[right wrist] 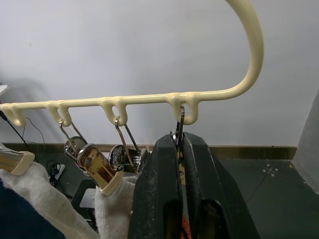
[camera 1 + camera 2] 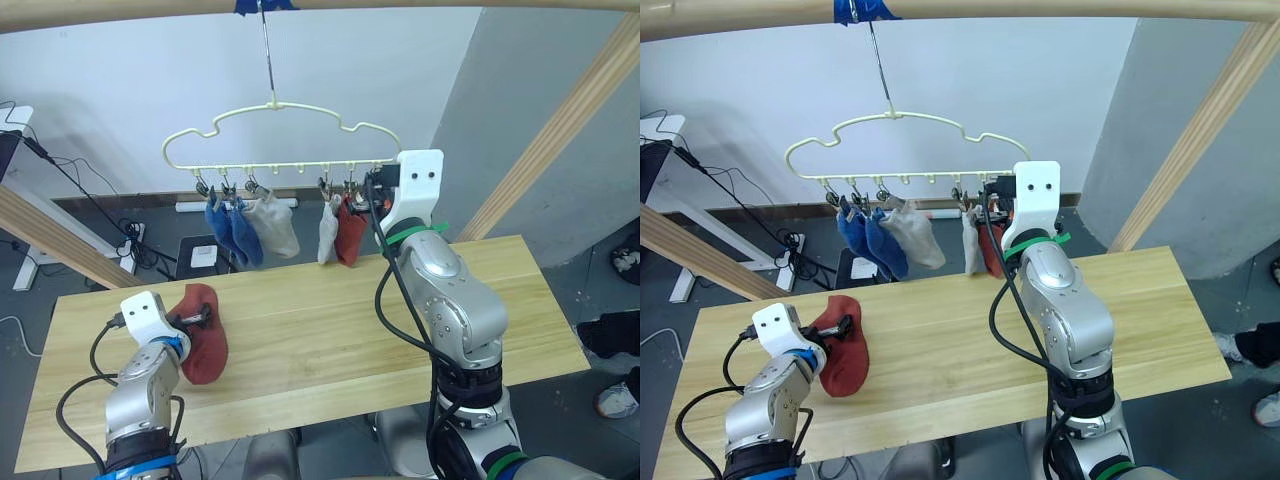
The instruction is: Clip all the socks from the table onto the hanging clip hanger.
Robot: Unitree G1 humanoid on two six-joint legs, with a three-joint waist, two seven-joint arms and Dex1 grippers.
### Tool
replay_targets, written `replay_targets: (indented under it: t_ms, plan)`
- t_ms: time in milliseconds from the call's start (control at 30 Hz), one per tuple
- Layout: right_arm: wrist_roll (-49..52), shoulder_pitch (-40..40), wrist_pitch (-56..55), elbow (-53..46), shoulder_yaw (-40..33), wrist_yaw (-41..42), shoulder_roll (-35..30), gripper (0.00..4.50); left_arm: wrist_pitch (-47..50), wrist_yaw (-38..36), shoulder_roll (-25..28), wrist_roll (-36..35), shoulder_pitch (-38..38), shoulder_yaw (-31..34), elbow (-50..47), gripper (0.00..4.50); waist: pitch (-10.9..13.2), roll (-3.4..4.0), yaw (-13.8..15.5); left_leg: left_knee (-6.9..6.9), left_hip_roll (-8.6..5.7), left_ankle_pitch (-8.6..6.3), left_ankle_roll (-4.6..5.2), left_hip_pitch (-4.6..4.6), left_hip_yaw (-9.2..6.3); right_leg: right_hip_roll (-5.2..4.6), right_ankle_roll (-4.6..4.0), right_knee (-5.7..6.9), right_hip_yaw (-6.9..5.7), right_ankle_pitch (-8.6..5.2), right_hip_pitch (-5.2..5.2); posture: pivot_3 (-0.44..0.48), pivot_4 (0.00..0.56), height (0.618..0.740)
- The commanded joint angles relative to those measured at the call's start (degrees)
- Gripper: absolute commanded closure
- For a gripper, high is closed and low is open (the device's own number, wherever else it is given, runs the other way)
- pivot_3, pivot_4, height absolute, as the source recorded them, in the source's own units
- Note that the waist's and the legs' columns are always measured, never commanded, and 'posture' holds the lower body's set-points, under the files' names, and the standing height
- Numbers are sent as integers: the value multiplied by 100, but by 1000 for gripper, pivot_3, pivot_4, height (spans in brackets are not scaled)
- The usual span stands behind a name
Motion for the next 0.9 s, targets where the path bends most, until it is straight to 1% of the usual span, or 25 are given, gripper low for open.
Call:
replay_targets:
  t_ms: [33,67,167,233,300,400,500,533,600,667,733,800,900]
  plan:
    - [37,-186,-49,-235,73,35,172,4500,244,-74,-4,25,245,-107,214,794,-1,1,-2,0,0,0,0,1,1,0,0,0,1,0,0,-225,272,740]
    - [37,-186,-49,-236,76,34,175,4500,244,-103,10,28,254,-122,214,1058,-2,1,-2,0,0,0,0,1,2,0,0,0,1,0,0,-225,272,740]
    - [31,-187,-58,-235,82,38,169,4500,208,-144,19,30,270,-119,222,1345,-3,3,-4,0,1,0,0,2,2,0,0,0,1,0,0,-225,272,740]
    - [27,-188,-64,-234,82,38,169,4500,169,-161,31,41,281,-112,243,1745,-4,3,-4,0,1,0,0,2,3,0,0,0,2,0,0,-225,272,740]
    - [23,-190,-69,-232,82,33,171,4500,89,-217,48,51,294,-119,256,2015,-4,4,-6,0,1,0,0,3,4,0,0,0,2,0,0,-225,272,740]
    - [14,-189,-72,-230,82,23,174,4500,33,-487,73,-11,312,-219,179,2760,-4,4,-6,-1,2,0,0,3,4,0,0,0,2,0,0,-225,272,740]
    - [3,-195,-72,-230,80,13,172,4500,-275,-915,189,120,385,-603,61,3565,-4,4,-6,-1,1,0,0,2,4,0,0,-2,2,0,0,-230,275,740]
    - [1,-199,-67,-232,76,10,171,4500,-430,-1096,255,200,418,-802,-9,3872,-4,4,-4,-2,1,0,0,2,6,0,0,-2,4,0,0,-230,275,740]
    - [-8,-202,-61,-235,71,1,168,4500,-881,-1626,403,388,439,-1378,-308,4263,-4,5,-4,-4,1,0,0,1,6,-1,0,-5,4,0,-1,-233,277,740]
    - [-15,-201,-59,-237,70,-5,163,4500,-1343,-2092,526,530,409,-1862,-586,4453,-4,4,17,-6,0,0,-1,-1,7,-3,0,-6,5,0,-2,-233,277,740]
    - [-23,-200,-58,-239,63,-11,154,4500,-1744,-2716,544,487,213,-2442,-1092,4491,-3,4,27,-6,-1,0,-1,-8,6,-4,0,-10,5,0,-5,-238,279,740]
    - [-29,-200,-57,-243,58,-19,151,4500,-1944,-3121,499,402,28,-2826,-1424,4491,-2,3,32,-6,0,0,-2,-14,6,-6,0,-13,5,0,-8,-238,279,740]
    - [-46,-200,-67,-247,59,-37,153,4500,-2074,-3306,226,375,-378,-3288,-1690,4491,-2,3,21,-9,0,0,-1,-13,7,-5,0,-13,5,0,-8,-246,278,740]
